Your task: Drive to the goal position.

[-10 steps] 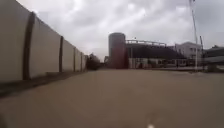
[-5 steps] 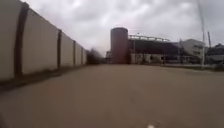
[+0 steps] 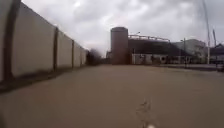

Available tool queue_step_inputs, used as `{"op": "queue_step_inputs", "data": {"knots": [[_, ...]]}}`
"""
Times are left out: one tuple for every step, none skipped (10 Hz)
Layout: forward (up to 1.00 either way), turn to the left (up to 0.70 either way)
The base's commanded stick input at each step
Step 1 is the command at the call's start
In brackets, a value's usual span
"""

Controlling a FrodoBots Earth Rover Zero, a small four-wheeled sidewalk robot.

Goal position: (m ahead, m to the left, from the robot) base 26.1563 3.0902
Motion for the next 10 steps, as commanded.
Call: {"op": "queue_step_inputs", "data": {"knots": [[1.00, 0.00], [1.00, 0.00], [1.00, 0.00], [1.00, 0.00], [1.00, 0.00], [1.00, 0.00], [1.00, 0.00], [1.00, 0.00], [1.00, 0.00], [1.00, 0.00]]}}
